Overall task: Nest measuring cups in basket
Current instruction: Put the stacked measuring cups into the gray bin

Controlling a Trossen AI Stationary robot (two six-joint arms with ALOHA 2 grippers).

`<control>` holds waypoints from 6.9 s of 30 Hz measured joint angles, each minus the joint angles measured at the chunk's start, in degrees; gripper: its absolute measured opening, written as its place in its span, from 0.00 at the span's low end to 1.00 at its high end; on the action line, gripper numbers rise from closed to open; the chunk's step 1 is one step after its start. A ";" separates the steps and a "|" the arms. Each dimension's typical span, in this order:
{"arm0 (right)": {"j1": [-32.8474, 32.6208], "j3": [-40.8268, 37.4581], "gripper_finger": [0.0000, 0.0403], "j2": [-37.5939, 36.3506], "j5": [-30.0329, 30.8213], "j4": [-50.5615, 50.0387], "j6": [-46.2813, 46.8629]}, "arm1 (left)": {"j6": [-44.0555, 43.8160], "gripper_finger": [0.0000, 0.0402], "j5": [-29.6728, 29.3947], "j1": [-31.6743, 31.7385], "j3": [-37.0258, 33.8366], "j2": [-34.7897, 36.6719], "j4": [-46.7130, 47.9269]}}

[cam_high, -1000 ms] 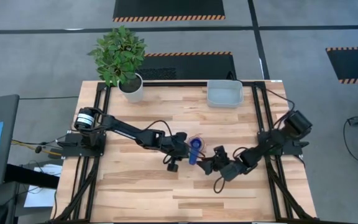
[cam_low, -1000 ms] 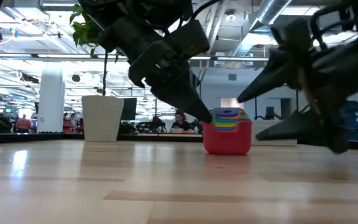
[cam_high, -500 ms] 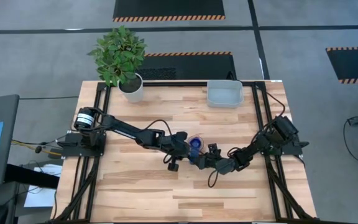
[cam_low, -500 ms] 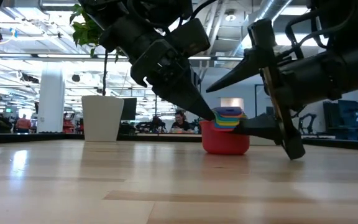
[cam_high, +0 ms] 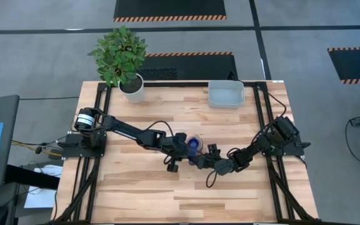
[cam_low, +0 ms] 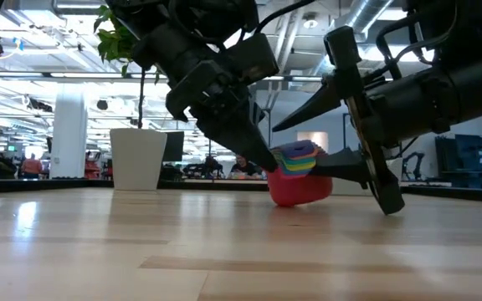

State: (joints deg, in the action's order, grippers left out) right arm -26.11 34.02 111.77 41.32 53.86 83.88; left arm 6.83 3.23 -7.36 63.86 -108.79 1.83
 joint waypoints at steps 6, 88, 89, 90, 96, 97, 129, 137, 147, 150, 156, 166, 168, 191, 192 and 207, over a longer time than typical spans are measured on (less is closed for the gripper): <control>0.05 0.00 0.50 0.00 -0.31 -0.90 0.30 | 0.01 0.02 0.02 -0.50 0.00 0.00 0.06; 30.05 -18.34 0.24 -42.73 -5.09 -1.15 -24.16 | -2.51 0.02 -4.18 6.91 -26.05 43.39 -12.60; 30.13 -18.33 0.24 -42.73 -5.10 -1.22 -24.04 | -2.06 0.02 -4.53 6.84 -26.05 43.41 -13.21; 30.41 -18.32 0.24 -42.73 -5.22 -1.38 -23.96 | -1.81 0.02 -4.87 6.86 -26.05 43.59 -13.06; 33.79 -18.31 0.24 -42.73 -7.10 -2.80 -23.85 | -2.44 0.02 -5.45 8.18 -26.05 43.60 -14.98; 34.51 -18.29 0.24 -42.73 -7.83 -2.93 -23.78 | -2.69 0.02 -5.48 8.28 -26.05 43.60 -15.39; 53.09 -18.23 0.24 -35.04 -8.51 -10.64 -0.81 | 6.03 0.02 -6.04 5.19 -26.03 18.88 -33.04; 55.23 -18.19 0.24 -28.62 -8.27 -4.14 6.03 | 7.09 0.02 -6.03 6.15 -26.03 18.88 -33.10; 55.80 -16.54 0.34 -20.79 -5.31 3.10 9.28 | 7.13 0.02 -6.02 6.34 -26.03 18.91 -33.30; 56.26 -15.63 0.39 -19.37 -5.29 3.85 9.28 | 7.54 0.02 -6.02 6.34 -26.03 18.91 -33.32; 56.24 -14.04 0.46 -17.56 -5.38 3.70 11.00 | 7.50 0.02 -6.00 6.34 -26.03 18.91 -33.27; 52.63 -13.70 0.45 -18.47 -6.67 6.12 21.17 | 7.29 0.02 -5.98 6.34 -26.03 18.91 -32.82; 52.61 -13.70 0.45 -18.47 -6.65 6.39 22.46 | 6.65 0.02 -5.95 6.32 -26.03 18.91 -32.82; 53.99 -13.77 0.47 -18.45 -6.71 -0.34 23.58 | 5.38 0.02 -3.55 6.30 -26.03 18.91 -32.25; 53.95 -13.77 0.47 -18.45 -6.72 -0.59 22.86 | 5.38 0.02 -3.55 6.30 -26.03 18.91 -32.25; 52.38 -13.77 0.38 -18.45 -3.13 -4.78 16.74 | 5.38 0.02 -3.59 6.30 -26.03 18.92 -32.06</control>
State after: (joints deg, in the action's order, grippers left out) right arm 26.27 20.25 93.32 38.19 49.08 100.62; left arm 12.21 -0.36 -1.06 37.82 -89.87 -30.23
